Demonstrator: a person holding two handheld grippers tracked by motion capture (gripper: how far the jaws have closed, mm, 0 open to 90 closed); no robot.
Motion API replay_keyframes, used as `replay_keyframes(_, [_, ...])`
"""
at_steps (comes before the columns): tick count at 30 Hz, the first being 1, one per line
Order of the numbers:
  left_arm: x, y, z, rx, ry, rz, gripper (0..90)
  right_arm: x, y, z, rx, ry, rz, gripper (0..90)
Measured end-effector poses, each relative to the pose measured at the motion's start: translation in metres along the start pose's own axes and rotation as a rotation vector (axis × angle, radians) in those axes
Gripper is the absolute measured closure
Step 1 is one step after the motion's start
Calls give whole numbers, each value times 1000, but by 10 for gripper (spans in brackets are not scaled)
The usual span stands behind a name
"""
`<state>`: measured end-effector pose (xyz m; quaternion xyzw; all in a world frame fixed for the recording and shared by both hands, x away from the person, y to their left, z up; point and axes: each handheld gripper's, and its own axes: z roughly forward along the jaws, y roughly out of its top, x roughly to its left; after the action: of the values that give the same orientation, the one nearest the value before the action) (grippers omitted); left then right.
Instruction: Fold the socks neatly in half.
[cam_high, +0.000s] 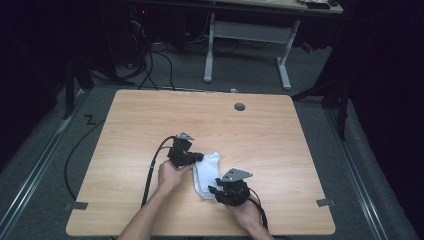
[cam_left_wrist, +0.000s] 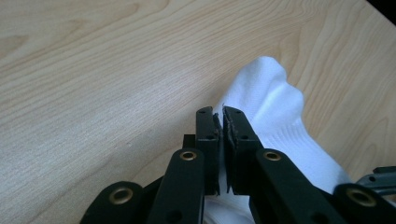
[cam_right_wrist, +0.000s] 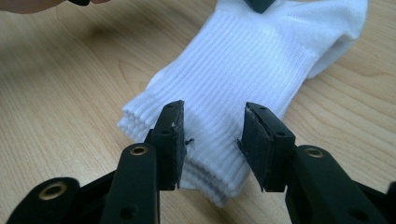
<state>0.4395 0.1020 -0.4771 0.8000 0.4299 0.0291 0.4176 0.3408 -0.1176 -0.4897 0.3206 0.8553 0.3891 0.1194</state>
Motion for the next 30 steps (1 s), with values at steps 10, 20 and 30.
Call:
replay_keyframes(10, [-10,1,-6,-40,-48,22,856,8,25,2,-63,11,23,574])
replay_keyframes(20, [-14,2,-16,-82,-97,42,863,12,24,28,51,-47,-22,596])
replay_keyframes(30, [-20,3,-25,-115,-113,71,865,3,23,29,35,-61,20,598])
